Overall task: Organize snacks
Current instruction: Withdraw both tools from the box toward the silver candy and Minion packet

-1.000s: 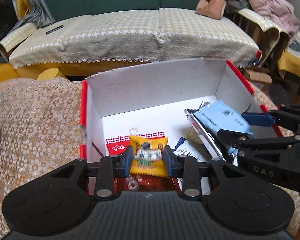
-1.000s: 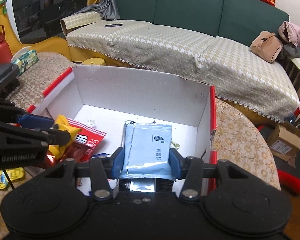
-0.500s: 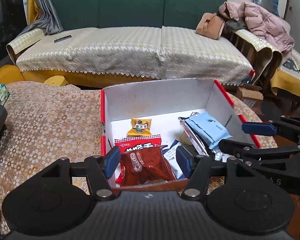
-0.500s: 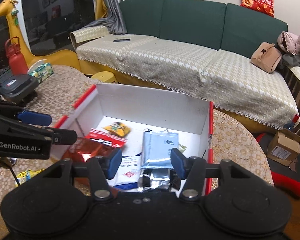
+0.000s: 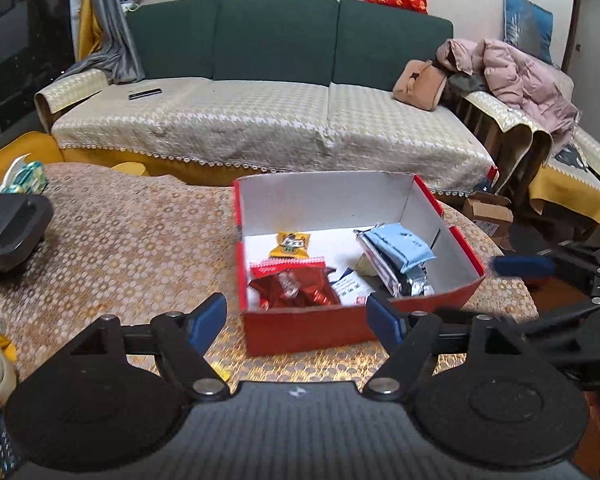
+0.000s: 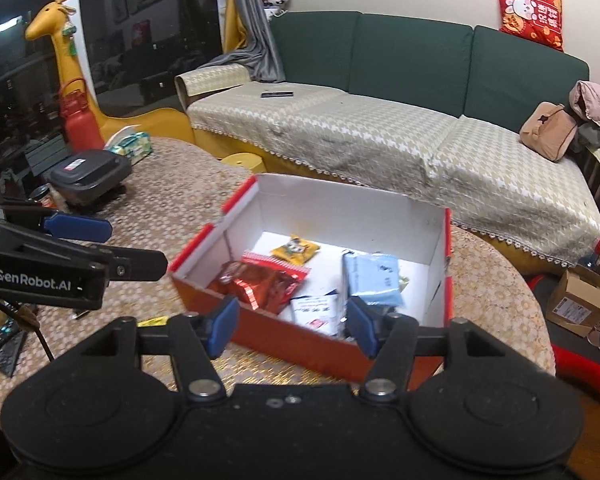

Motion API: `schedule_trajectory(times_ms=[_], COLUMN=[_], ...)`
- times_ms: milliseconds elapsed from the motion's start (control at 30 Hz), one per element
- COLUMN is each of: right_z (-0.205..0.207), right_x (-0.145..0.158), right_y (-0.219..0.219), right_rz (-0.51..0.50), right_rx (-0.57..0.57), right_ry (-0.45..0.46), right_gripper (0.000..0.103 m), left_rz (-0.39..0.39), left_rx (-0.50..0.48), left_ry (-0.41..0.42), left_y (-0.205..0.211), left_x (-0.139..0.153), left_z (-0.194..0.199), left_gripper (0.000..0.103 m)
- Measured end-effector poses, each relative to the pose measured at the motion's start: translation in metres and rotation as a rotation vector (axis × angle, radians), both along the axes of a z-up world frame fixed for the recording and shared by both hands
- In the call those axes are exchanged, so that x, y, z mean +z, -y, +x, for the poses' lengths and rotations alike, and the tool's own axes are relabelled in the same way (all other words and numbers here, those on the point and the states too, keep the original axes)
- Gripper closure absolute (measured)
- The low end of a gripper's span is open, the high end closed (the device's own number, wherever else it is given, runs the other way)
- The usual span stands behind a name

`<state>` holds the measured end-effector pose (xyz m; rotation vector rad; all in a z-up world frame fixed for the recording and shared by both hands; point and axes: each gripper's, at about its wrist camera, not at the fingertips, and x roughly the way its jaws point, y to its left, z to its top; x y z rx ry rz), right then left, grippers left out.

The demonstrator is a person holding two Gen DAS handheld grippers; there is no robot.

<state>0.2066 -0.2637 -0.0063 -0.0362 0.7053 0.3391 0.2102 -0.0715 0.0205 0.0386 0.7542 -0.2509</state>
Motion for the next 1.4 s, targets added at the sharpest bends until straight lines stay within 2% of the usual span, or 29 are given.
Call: schedule_trajectory(times_ms=[33,233,400,533,733,967,1100,1400], right_z=[-0.006,-0.031,-0.044,-0.052,-0.061,-0.053,-0.042,-0.007], right_x=[0.000,-0.003,-0.012,-0.019,-0.029,-0.042,-0.052,-0.082], right_y=[-0.002,-0.019,-0.037,-0.055,-0.093,-0.125,-0.139,-0.184], right_rz=[0.001,0.021,0.026,0.035,-0.005,-0.049,-0.075,-0.203], right_rx=[0.007,0.063,0.091,0.109,0.232,0.369,0.426,0.610], right_ry=[0.011,0.020,-0.001,-0.017,-0.027,-0.034,-0.038,-0.036], right_gripper=[0.000,0.000,0.000,0.000,0.000,0.000,0.001,0.003], left_rz=[-0.003,0.010,0.021,0.001,0.003,0.015,0.022,0.019], left_rx=[0.004,0.074,0.150,0.202,0.257,0.264,0.274,0.313], left_ry=[0.001,0.034,0.019,0.001,-0.021,-0.038,-0.058,-0.105], left_y=[-0.005,-0.040,-0.075,-0.106,-0.142,-0.166,-0.175,-0.193], left_x=[-0.001,-0.011,-0.028,-0.037,-0.050,-0.068,-0.081,-0.111], left_z=[-0.007,-0.051,-0.078,-0.088,-0.087,-0.071,-0.056,-0.023], left_gripper=[0.026,0.015,0.015,0.015,0.015,0.015,0.015,0.015])
